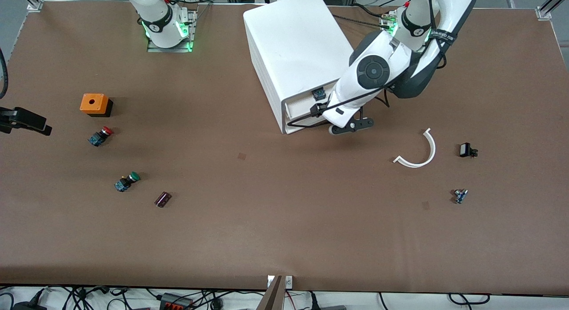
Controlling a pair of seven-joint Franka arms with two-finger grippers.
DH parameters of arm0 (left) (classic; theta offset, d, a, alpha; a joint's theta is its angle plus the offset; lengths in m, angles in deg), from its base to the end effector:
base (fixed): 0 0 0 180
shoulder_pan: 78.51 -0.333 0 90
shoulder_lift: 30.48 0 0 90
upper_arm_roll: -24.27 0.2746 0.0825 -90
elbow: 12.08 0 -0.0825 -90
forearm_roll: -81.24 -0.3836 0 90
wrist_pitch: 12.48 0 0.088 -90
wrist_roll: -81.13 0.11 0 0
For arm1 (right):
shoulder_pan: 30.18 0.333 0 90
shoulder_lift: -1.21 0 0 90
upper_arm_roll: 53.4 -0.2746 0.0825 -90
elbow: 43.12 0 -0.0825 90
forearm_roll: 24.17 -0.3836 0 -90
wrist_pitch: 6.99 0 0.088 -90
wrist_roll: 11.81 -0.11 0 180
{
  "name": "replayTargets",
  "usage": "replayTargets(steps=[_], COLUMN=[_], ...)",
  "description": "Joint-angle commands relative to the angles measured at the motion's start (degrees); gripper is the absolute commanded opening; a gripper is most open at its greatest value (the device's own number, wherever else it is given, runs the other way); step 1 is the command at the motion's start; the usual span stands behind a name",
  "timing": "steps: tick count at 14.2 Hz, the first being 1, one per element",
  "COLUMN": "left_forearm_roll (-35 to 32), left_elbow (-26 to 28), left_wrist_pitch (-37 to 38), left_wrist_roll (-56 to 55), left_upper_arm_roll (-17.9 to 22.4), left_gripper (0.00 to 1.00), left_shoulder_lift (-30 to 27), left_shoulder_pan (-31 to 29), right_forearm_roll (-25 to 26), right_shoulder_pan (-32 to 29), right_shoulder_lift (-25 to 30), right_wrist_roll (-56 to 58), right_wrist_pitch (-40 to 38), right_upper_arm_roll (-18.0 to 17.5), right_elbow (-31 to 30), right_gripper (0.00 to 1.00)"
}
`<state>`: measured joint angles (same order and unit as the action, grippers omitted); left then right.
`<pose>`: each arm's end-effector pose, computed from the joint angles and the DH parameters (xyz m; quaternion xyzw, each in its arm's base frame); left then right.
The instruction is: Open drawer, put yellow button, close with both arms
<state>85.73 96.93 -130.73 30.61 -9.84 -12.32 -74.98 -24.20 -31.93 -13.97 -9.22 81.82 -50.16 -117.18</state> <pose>0.4718 -0.3567 0.3117 0.9815 0.1383 -0.1219 0.0511 0.6191 -0.0495 0.5536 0.9998 -0.0200 -0.0040 0.0069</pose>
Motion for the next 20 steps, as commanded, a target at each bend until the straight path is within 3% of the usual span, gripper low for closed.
replayTargets(steps=[1,7,14,16,18,20], left_forearm_roll=[-1.3,-1.1,-1.1,-1.7,-4.4,-9.0], left_elbow=[2.2,2.4,1.5,-1.5,-6.2,-7.1], left_wrist_pitch=[-0.3,1.9,3.5,5.4,10.5,12.5], left_wrist_roll=[-2.5,-3.6,-3.0,-2.7,-0.1,5.3], left_upper_arm_roll=[-2.9,-3.5,-3.4,-2.6,-2.5,-2.4], left_gripper=[1.0,1.0,1.0,1.0,1.0,1.0], left_shoulder_lift=[-1.9,-2.1,-2.2,-2.5,-2.5,-2.6], left_shoulder_pan=[-1.1,-1.1,-1.1,-1.3,-5.1,-8.1], right_forearm_roll=[0.9,1.0,1.0,0.9,1.0,1.0], right_shoulder_pan=[0.8,0.6,0.4,0.4,0.4,0.4], right_shoulder_lift=[2.4,13.5,14.3,14.6,15.0,15.1], right_wrist_roll=[0.7,0.8,0.3,0.2,0.2,0.3], right_wrist_pitch=[0.8,8.1,5.3,5.0,5.2,5.8], right_upper_arm_roll=[0.7,0.6,0.8,0.8,0.8,0.8], right_elbow=[-3.4,-20.6,-20.8,-21.0,-21.3,-21.4], right_gripper=[1.0,1.0,1.0,1.0,1.0,1.0])
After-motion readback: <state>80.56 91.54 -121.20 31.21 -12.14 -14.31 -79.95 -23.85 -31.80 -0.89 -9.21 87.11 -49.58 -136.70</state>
